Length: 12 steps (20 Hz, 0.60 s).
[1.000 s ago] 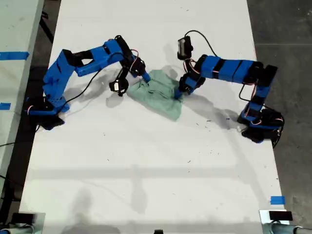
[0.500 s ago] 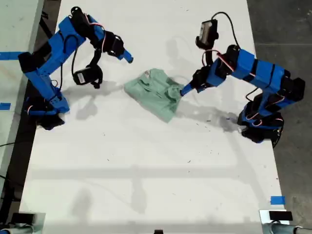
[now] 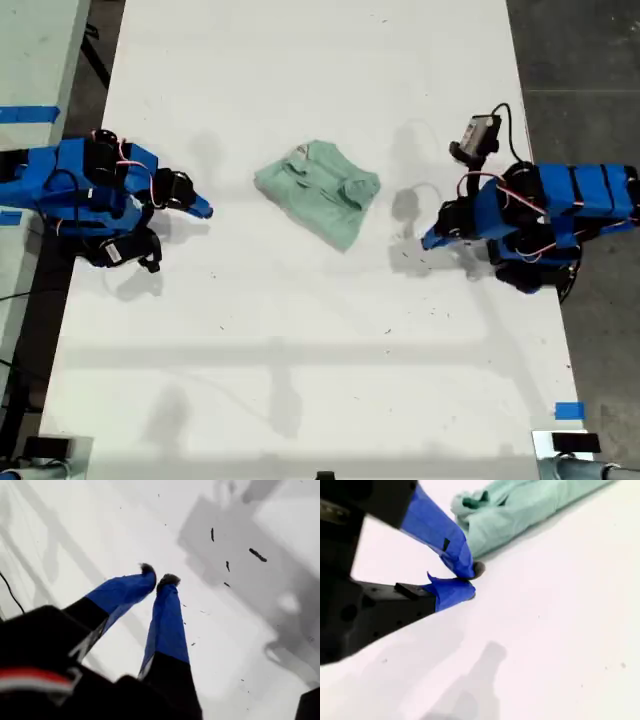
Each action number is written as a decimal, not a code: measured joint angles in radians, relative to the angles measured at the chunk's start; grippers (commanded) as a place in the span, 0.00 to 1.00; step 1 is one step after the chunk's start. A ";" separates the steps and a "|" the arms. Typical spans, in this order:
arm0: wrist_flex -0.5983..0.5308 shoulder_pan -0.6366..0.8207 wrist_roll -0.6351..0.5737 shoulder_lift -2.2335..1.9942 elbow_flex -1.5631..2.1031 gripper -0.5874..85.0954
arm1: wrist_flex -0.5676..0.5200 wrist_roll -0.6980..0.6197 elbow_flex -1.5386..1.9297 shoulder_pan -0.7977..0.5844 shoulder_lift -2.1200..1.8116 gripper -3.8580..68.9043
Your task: Fold tshirt
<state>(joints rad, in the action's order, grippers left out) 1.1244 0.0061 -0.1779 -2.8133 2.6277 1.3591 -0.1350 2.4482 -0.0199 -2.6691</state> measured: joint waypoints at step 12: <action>0.227 0.074 0.097 -0.518 0.393 0.09 | -0.084 -0.207 0.554 -0.023 -0.683 0.06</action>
<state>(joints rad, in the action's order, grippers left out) 1.3514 0.0798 -0.0813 -3.3318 3.0204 1.2747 -0.3421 3.0020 -0.0430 -3.3517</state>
